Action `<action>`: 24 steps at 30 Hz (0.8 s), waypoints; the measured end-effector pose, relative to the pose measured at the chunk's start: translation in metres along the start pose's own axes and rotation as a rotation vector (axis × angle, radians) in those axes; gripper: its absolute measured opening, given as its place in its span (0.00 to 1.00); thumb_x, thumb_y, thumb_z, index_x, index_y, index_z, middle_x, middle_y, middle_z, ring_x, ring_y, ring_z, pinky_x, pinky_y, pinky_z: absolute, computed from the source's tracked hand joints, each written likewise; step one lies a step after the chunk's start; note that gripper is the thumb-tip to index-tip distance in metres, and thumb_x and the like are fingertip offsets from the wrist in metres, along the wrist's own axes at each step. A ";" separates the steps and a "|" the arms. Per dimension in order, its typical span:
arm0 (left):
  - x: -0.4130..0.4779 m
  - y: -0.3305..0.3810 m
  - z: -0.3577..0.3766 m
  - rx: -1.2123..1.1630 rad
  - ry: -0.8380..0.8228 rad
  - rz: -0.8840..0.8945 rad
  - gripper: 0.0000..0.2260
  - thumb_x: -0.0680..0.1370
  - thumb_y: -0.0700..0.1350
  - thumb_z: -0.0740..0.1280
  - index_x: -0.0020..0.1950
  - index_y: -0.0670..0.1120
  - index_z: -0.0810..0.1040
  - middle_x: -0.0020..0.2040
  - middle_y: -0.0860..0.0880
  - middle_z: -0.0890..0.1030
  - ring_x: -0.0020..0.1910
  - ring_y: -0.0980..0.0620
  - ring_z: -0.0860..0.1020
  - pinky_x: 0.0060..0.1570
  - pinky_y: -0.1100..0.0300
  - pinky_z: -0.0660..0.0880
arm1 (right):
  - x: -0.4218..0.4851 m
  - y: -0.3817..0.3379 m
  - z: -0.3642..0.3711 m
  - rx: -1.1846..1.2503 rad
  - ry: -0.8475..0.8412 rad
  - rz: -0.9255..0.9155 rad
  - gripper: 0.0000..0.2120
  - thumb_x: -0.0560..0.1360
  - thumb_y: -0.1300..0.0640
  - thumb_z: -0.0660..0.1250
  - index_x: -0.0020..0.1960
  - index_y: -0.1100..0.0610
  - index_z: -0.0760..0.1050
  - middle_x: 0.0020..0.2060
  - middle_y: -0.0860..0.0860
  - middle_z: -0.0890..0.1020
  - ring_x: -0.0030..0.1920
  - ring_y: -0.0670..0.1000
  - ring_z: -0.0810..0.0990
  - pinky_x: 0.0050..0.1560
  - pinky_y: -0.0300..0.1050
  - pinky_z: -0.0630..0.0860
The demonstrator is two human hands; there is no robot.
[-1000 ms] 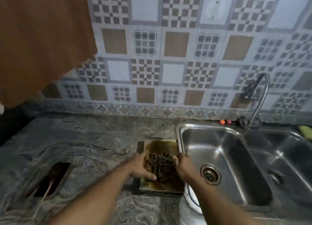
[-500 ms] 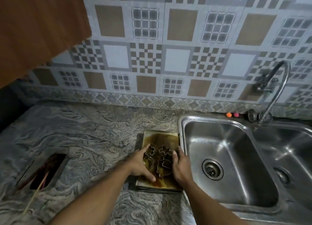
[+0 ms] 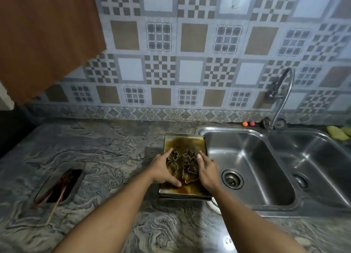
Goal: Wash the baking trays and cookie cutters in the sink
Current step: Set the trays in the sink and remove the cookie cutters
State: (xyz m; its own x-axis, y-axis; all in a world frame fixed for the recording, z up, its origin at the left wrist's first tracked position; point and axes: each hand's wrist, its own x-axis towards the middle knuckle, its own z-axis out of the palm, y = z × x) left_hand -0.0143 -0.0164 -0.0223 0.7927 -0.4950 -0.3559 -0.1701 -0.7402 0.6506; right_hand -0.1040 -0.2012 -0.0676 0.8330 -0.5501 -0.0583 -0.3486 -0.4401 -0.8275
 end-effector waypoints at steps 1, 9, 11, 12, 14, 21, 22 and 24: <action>-0.002 0.005 0.000 0.007 0.001 0.014 0.66 0.51 0.54 0.86 0.79 0.63 0.48 0.79 0.45 0.56 0.78 0.43 0.59 0.73 0.45 0.64 | -0.006 -0.006 -0.008 -0.004 0.015 -0.007 0.29 0.76 0.28 0.48 0.73 0.38 0.64 0.60 0.56 0.76 0.66 0.56 0.72 0.68 0.59 0.69; 0.004 0.057 0.053 0.039 -0.122 0.123 0.70 0.41 0.63 0.83 0.76 0.70 0.48 0.80 0.42 0.52 0.79 0.41 0.56 0.73 0.42 0.64 | -0.042 0.017 -0.085 -0.059 0.098 0.083 0.28 0.78 0.31 0.52 0.74 0.39 0.64 0.70 0.58 0.69 0.73 0.61 0.63 0.71 0.59 0.59; 0.010 0.079 0.077 0.032 -0.153 0.161 0.70 0.39 0.65 0.83 0.75 0.71 0.49 0.80 0.43 0.53 0.78 0.42 0.57 0.75 0.42 0.62 | -0.045 0.033 -0.112 -0.072 0.125 0.103 0.29 0.77 0.31 0.52 0.74 0.40 0.65 0.72 0.60 0.68 0.74 0.62 0.61 0.72 0.61 0.58; 0.009 0.095 0.088 0.029 -0.173 0.180 0.69 0.40 0.63 0.83 0.75 0.71 0.49 0.80 0.43 0.53 0.78 0.43 0.58 0.75 0.42 0.61 | -0.046 0.044 -0.126 -0.069 0.146 0.115 0.29 0.77 0.31 0.52 0.74 0.40 0.65 0.71 0.60 0.68 0.74 0.62 0.62 0.73 0.61 0.59; 0.008 0.131 0.110 0.043 -0.203 0.210 0.66 0.48 0.57 0.86 0.77 0.67 0.50 0.80 0.44 0.54 0.78 0.42 0.59 0.75 0.44 0.61 | -0.046 0.066 -0.156 -0.047 0.181 0.149 0.30 0.76 0.28 0.51 0.73 0.39 0.66 0.68 0.59 0.70 0.72 0.61 0.64 0.72 0.62 0.61; 0.031 0.271 0.221 0.066 -0.267 0.309 0.65 0.50 0.58 0.85 0.79 0.62 0.51 0.79 0.44 0.55 0.77 0.41 0.60 0.75 0.47 0.61 | -0.031 0.153 -0.306 -0.090 0.291 0.223 0.30 0.76 0.29 0.52 0.73 0.41 0.68 0.68 0.59 0.70 0.71 0.60 0.65 0.72 0.59 0.62; 0.037 0.292 0.238 0.058 -0.269 0.310 0.66 0.49 0.59 0.85 0.79 0.62 0.50 0.79 0.44 0.55 0.77 0.41 0.60 0.75 0.46 0.61 | -0.024 0.167 -0.329 -0.094 0.294 0.216 0.32 0.75 0.27 0.51 0.73 0.41 0.67 0.70 0.59 0.69 0.72 0.60 0.64 0.72 0.61 0.61; 0.054 0.331 0.274 0.060 -0.272 0.319 0.69 0.44 0.65 0.83 0.78 0.64 0.48 0.79 0.44 0.57 0.77 0.41 0.61 0.75 0.44 0.62 | -0.011 0.193 -0.374 -0.105 0.297 0.201 0.35 0.73 0.24 0.49 0.73 0.41 0.66 0.73 0.58 0.68 0.74 0.60 0.64 0.72 0.65 0.62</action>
State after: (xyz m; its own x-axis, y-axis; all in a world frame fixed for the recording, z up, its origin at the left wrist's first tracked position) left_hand -0.1884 -0.4127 -0.0106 0.5127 -0.7997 -0.3123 -0.4224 -0.5517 0.7192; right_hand -0.3410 -0.5454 -0.0177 0.5882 -0.8079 -0.0363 -0.5476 -0.3648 -0.7531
